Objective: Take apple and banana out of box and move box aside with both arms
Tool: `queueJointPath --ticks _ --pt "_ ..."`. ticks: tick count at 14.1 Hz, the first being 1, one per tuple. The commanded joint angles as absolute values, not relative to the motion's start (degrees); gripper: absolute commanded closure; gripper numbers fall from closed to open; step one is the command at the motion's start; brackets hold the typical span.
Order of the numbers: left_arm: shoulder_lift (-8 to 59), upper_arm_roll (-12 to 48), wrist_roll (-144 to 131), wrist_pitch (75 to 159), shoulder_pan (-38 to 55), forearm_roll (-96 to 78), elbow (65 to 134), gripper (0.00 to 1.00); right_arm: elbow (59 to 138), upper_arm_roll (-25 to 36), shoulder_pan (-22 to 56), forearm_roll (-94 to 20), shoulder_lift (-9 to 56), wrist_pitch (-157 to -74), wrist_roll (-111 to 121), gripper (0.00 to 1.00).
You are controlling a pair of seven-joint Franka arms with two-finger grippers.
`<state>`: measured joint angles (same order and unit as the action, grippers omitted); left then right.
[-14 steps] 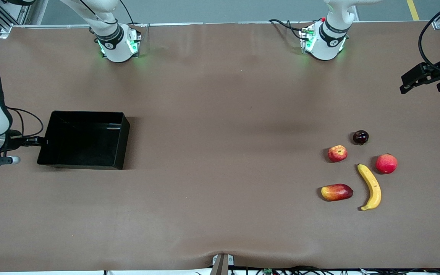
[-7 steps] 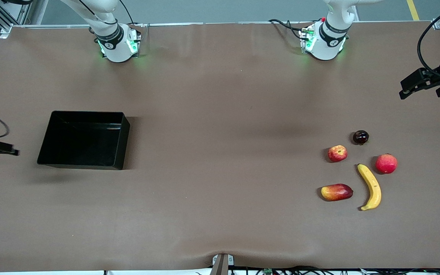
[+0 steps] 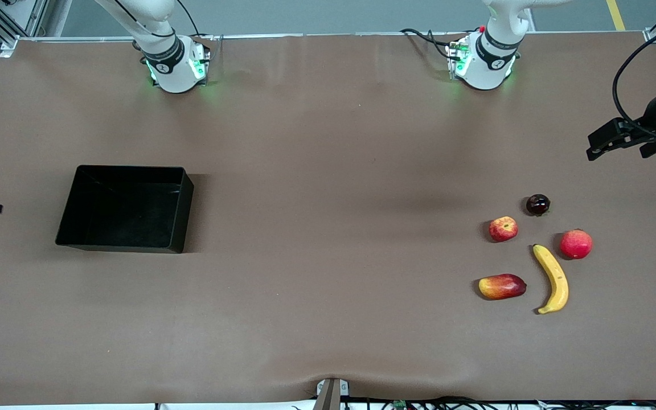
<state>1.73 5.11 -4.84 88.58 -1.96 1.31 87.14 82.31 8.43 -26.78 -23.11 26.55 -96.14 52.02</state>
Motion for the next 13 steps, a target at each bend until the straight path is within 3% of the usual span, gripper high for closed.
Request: queueJointPath --ticks 1,8,13 --pt "1.50 5.36 -4.13 88.51 -1.93 1.23 87.10 0.00 82.71 6.59 -28.13 -26.53 25.84 -96.94 59.67 0.00" --pt "0.44 8.26 -5.80 85.70 -2.55 1.23 86.84 0.00 68.04 6.59 -14.00 -18.12 23.91 -88.52 31.79 0.00" --pt "-0.70 7.91 -5.80 85.08 -3.94 1.23 87.10 0.00 71.00 6.42 0.41 -3.19 15.66 -82.72 15.56 0.00"
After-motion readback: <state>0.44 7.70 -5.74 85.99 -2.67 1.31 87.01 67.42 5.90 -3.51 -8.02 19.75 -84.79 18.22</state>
